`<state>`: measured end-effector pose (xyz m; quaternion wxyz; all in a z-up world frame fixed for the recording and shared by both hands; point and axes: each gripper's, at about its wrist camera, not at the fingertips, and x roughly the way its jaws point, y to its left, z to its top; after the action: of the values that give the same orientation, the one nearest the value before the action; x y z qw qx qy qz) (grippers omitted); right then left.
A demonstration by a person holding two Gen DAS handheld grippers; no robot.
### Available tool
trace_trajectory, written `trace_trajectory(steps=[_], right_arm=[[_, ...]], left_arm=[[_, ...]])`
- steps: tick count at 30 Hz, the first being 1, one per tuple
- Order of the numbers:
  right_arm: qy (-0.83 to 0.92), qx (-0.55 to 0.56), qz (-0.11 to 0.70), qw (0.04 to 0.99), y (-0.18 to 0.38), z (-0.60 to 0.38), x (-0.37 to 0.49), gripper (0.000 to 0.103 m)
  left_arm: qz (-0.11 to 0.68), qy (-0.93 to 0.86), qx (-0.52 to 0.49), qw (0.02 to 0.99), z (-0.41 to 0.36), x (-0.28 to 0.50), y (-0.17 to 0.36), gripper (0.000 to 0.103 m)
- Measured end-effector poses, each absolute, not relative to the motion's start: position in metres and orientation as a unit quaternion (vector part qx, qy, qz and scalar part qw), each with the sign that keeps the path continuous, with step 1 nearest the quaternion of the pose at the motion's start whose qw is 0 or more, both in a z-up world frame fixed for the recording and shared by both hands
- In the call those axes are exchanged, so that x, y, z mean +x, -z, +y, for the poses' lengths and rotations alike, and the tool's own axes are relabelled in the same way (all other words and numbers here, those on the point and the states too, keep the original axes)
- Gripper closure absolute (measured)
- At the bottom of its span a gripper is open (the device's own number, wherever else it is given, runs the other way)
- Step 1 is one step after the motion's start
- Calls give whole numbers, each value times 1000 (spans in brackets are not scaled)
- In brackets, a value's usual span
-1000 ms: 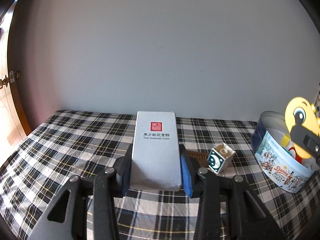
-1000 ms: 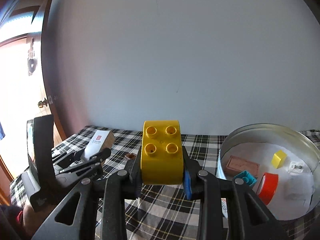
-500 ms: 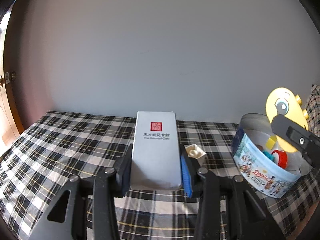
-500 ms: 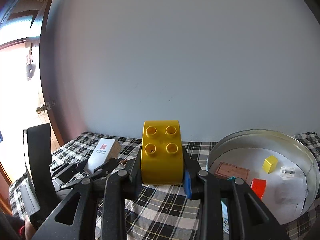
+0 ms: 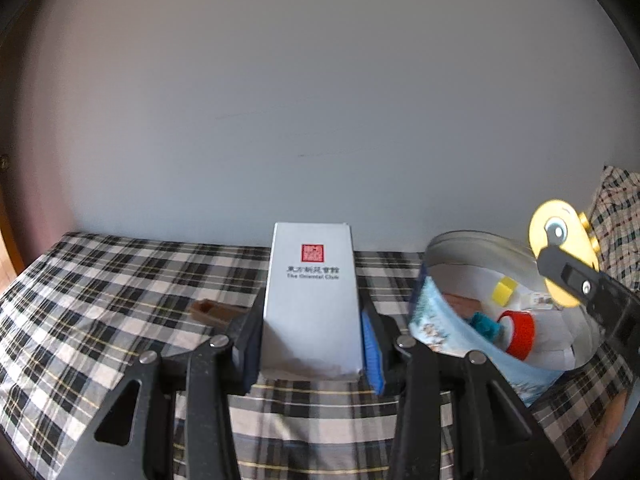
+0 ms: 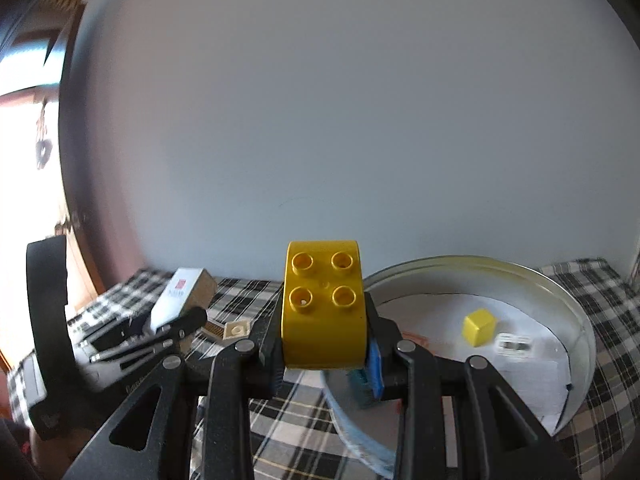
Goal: Organize rigid objects
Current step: 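Carry the white box and yellow duplo brick over the tin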
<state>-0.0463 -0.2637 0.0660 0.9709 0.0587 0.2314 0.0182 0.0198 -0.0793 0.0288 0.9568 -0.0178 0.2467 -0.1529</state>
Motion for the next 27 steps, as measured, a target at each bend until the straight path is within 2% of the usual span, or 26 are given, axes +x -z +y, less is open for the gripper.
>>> trace_trajectory(steps=[27], right_arm=[[146, 74, 211, 964, -83, -381, -64, 69]], left_arm=[[245, 244, 2, 938, -191, 14, -38, 63]])
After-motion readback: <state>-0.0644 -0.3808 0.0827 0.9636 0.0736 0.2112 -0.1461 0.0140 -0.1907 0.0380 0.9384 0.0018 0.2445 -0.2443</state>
